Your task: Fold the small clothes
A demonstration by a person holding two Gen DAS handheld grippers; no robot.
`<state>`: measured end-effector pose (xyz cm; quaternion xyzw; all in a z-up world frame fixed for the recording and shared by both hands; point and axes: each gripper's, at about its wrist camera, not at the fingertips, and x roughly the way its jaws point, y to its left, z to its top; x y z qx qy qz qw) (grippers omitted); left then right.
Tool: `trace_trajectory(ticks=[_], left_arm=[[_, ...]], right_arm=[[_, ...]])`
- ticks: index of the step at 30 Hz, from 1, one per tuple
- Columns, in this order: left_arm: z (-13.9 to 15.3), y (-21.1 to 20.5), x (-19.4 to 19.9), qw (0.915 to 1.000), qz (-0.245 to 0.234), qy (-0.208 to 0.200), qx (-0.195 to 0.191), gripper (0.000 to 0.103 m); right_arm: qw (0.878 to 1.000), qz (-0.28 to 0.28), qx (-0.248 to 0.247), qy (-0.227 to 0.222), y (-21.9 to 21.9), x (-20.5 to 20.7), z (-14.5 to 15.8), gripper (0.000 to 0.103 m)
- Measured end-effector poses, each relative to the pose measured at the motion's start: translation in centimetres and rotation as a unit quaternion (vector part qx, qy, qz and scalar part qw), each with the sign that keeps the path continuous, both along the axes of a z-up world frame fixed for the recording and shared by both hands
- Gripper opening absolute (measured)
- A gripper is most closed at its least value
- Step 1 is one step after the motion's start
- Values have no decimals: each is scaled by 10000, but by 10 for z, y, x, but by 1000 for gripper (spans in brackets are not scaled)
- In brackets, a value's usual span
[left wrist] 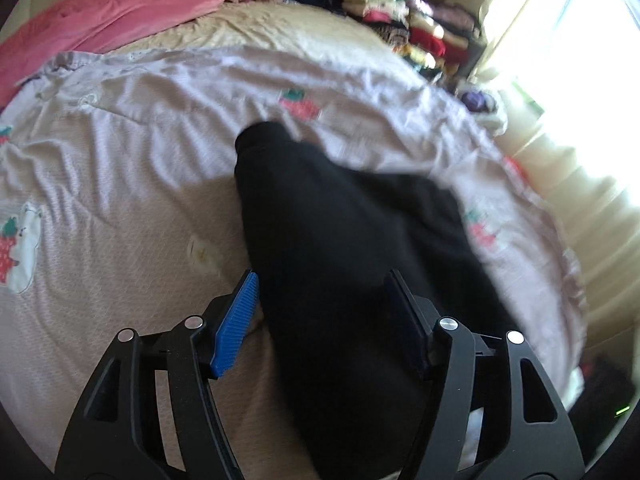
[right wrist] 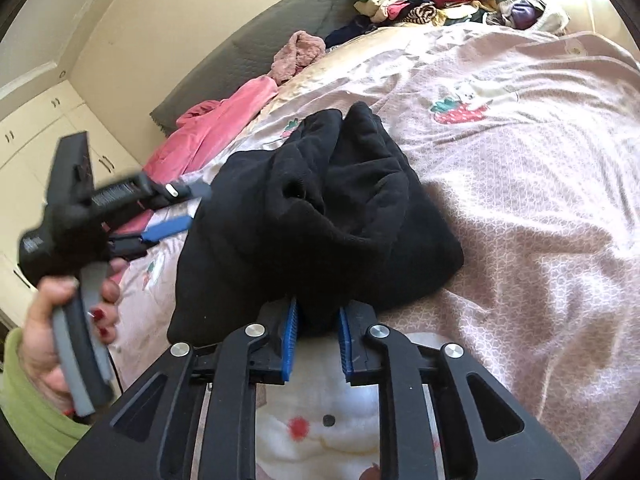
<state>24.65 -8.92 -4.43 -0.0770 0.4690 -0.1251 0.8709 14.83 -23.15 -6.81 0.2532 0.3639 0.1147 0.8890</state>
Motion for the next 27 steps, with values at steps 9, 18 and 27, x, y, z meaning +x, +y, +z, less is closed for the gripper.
trace_trajectory(ticks=[9,18,27], left_arm=[[-12,2,-3,9999,-133,-42,98,60],[-12,4,-4,9998,-200,-48,22,60],[-12,2,-7,9997,-240,-82,62,61]], right_arm=[[9995,106,214,-196,-18,6,33,54],[9992,65,-387,68,-36,54,52,67],[9956,314,-712,523,-29,112,43,68]])
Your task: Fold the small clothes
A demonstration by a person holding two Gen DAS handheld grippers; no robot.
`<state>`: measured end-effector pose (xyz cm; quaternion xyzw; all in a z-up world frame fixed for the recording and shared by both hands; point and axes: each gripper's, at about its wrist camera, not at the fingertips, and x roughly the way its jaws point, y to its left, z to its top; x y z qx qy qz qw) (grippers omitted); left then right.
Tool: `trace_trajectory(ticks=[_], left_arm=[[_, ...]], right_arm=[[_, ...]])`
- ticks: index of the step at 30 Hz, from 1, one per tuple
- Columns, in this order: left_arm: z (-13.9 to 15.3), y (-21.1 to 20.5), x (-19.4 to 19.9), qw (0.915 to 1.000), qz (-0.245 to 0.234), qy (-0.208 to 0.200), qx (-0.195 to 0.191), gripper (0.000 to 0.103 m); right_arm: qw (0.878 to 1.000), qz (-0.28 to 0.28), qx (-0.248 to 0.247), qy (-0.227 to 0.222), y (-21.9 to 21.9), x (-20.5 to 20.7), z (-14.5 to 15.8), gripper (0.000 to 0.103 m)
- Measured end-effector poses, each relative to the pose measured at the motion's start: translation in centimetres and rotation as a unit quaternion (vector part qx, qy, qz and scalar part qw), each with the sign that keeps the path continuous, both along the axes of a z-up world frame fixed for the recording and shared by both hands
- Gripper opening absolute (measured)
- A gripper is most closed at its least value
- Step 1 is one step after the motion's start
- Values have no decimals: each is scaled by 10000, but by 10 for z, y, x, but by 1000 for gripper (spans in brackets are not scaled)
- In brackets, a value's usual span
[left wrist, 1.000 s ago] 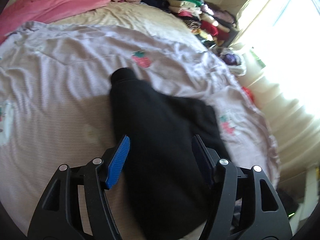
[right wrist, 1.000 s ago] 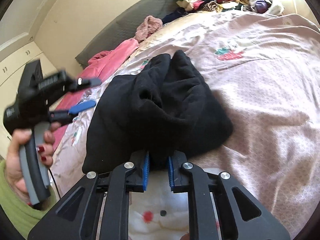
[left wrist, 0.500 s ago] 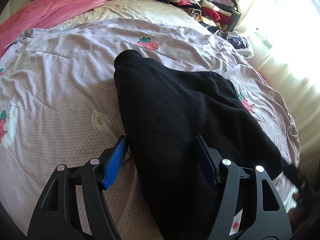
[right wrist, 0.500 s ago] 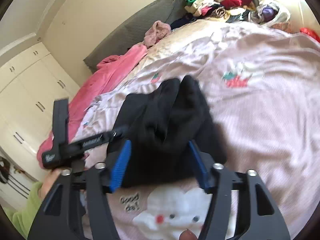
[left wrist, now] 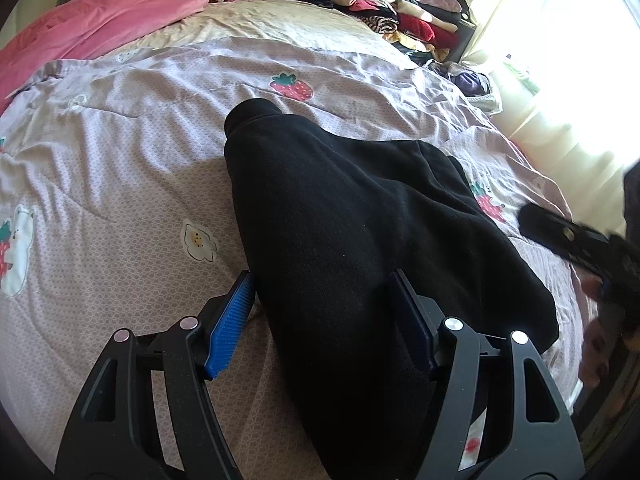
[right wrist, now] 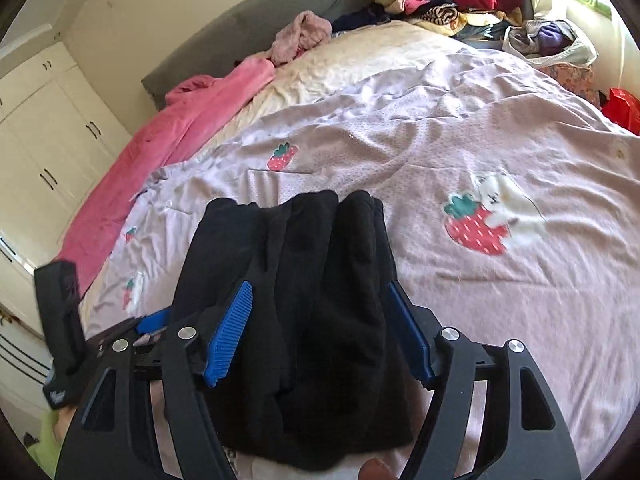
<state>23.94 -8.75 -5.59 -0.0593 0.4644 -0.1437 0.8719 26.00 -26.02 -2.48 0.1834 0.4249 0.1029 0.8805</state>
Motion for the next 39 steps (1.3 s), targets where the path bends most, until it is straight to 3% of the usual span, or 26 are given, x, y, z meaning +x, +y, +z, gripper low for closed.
trace_trajectory(ticks=[5,6,7,8,9,11,14,16,18,19,21,24,27,30,32,34,39], left_arm=[[0,-1,0,10000,-17,-41,58,61],[1,-2,0,10000,-23,-45,68,61],[1,-2,-1,10000,-35,-50,75,61],[1,-3,-1,9999,-54,-51,82,61],[2,-4,-2,9999,-63,-53,101,61],[3,-6,-4,9999,-97,-79,110,61],[6,-8,-9,9998,-157,-114,66,62],[6,-11,-11,9997,-178,-135,124,63],[3,-11,-10,9998,-124,-103,142,64],[3,-11,-10,9999,-110,-83,101,64],[3,-9,-11,9999,-103,-69,80,65],[4,-9,-13,9998,-109,-82,140,65],[8,-11,-18,9997,-110,-118,177,66],[13,-12,-26,9996,-137,-155,189,70],[17,-13,-32,9995,-181,-191,187,71],[22,-14,-41,9992,-215,-260,227,74],[36,-9,-64,9985,-178,-426,278,90]], right_arm=[[9991,129,-255,316,10,29,-16,67],[9985,178,-352,381,14,33,-22,60],[9981,262,-368,415,17,35,-26,32],[9977,350,-387,423,21,36,-29,18],[9971,396,-559,321,25,33,-28,14],[9948,485,-890,93,30,27,-22,10],[9959,293,-847,-145,17,16,-13,7],[9932,90,-1158,-44,9,17,-21,0],[9901,-40,-1353,380,1,23,-43,0],[9918,-101,-1150,557,-6,23,-54,3],[9956,-249,-764,473,-19,14,-57,9],[9978,-370,-501,222,-27,-4,-42,34],[9981,-367,-492,-78,-26,-23,-21,45],[9974,-329,-535,-364,-20,-46,3,66],[9965,-276,-532,-589,-16,-62,18,71],[9948,-327,-579,-775,-13,-81,32,87],[9905,-322,-560,-1218,-4,-124,61,97]])
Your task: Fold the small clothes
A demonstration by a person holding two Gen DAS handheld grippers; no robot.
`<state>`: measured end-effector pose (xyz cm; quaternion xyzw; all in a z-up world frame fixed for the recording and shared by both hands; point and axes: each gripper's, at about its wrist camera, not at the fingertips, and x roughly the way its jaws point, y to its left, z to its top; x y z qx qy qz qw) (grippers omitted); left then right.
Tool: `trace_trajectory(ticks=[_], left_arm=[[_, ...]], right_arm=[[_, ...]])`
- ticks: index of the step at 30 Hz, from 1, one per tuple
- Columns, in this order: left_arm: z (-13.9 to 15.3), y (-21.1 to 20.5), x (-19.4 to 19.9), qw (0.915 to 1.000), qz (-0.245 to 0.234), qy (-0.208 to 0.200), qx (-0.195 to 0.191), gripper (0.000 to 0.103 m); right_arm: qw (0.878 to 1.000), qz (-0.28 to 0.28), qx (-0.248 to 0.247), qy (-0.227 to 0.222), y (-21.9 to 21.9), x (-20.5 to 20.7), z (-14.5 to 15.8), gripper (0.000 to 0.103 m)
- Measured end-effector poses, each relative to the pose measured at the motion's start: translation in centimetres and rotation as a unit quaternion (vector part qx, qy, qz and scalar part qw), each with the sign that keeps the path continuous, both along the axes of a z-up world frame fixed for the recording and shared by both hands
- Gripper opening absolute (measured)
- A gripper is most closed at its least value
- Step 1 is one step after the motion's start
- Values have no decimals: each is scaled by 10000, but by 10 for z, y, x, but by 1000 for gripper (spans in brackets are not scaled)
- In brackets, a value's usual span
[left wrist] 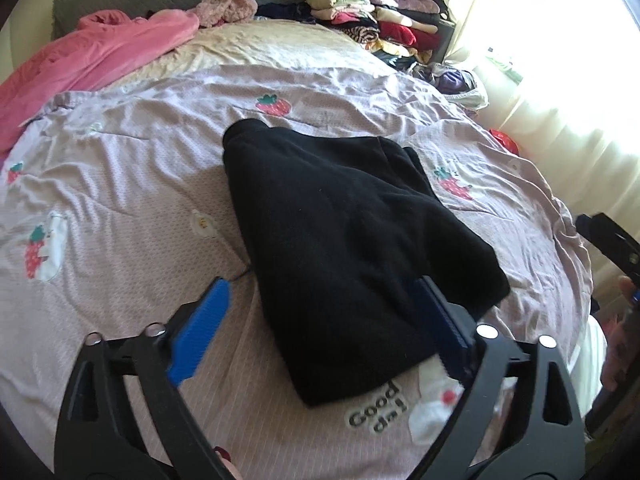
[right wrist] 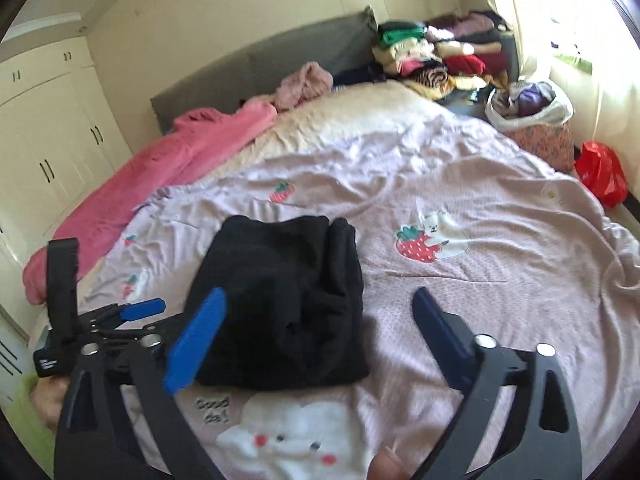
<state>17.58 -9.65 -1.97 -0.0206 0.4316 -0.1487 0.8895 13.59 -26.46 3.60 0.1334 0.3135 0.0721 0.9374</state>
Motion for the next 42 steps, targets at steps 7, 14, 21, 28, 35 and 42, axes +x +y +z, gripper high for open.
trace_trajectory(ticks=[7,14,21,28,35,42], left_arm=[[21,12,-35,9998,53,-191,1,93],[30,22,-67,9993,82,-342,99,93],[26,33,-96,9990,151,-403,128,93],[20,41,-116,9985,282,-448,153,93],[9,42,-136,9980,321,-502,222,93],[-4,43,-150,9979,409,-443,228,93]], right_arm=[[9989,109,-240,-388,20,-46,26,98],[9960,137,-679,-566,49,-75,28,98],[9944,204,-896,-519,68,-93,19,98],[9943,122,-965,-437,80,-107,7,98],[9939,73,-1073,-242,87,-122,-15,98],[9935,-33,-1133,75,90,-125,-38,98]])
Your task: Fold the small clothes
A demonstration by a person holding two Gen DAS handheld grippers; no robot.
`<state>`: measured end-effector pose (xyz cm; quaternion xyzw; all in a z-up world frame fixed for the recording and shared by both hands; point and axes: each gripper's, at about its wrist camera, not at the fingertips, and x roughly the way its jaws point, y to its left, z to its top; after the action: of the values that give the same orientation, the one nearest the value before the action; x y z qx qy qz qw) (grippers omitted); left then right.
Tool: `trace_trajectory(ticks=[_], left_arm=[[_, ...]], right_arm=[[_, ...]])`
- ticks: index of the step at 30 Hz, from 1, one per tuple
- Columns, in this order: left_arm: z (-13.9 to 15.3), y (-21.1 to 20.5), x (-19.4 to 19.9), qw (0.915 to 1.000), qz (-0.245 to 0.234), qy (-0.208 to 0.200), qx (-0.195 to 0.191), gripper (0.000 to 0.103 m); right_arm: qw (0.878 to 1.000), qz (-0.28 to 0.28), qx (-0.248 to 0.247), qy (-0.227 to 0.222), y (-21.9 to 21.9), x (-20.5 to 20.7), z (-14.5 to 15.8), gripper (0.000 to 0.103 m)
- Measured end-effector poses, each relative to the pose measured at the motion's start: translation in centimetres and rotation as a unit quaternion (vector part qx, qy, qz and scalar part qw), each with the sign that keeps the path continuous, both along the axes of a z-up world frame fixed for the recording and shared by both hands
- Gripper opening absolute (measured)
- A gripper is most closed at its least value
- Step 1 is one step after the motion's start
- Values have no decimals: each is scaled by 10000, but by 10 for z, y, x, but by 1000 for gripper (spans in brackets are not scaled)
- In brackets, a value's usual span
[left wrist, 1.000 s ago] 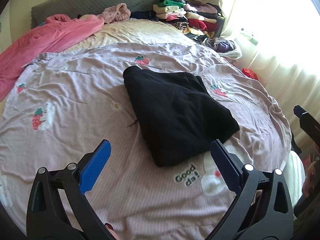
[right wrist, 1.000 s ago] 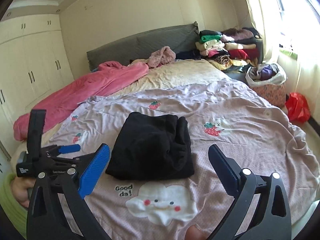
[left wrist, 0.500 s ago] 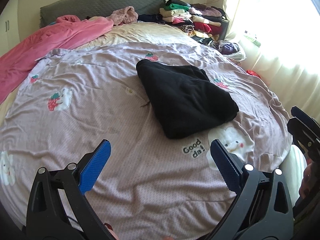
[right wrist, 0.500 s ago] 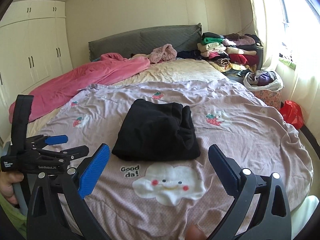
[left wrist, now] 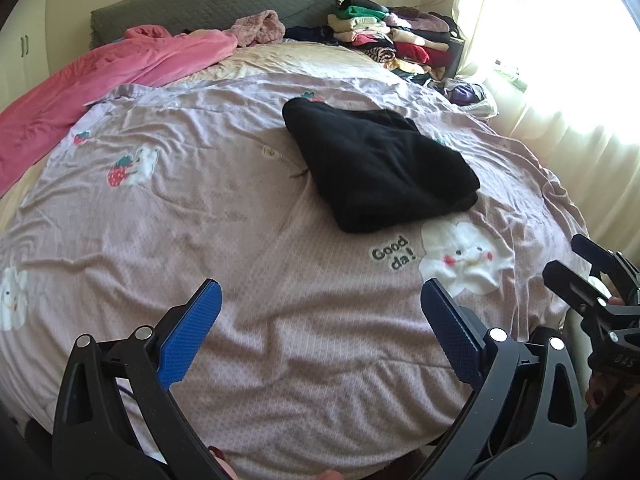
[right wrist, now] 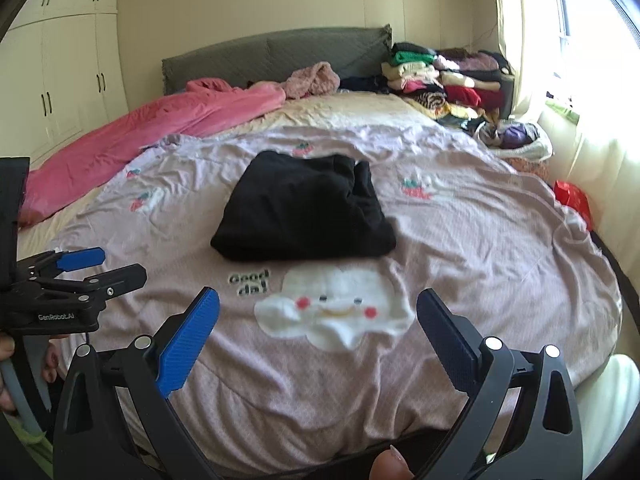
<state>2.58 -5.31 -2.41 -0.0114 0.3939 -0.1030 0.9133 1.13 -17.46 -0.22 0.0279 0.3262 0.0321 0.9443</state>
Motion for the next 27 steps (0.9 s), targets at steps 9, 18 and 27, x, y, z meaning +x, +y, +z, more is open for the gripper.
trace_trajectory(ticks=[9,18,27], left_arm=[[1,-1,-2,10000,59,3,-29,93],[1,2,-2,9999,96,45,-81,93],[1,3,-1,9998,150,103,-14,93]], right_arm=[[10000,-80,50,22,-6,-3,-3,98],[9999,-96,81,21,-8,-4,-3,98],[9999,-118,66,34,-8,-4,-3,98]])
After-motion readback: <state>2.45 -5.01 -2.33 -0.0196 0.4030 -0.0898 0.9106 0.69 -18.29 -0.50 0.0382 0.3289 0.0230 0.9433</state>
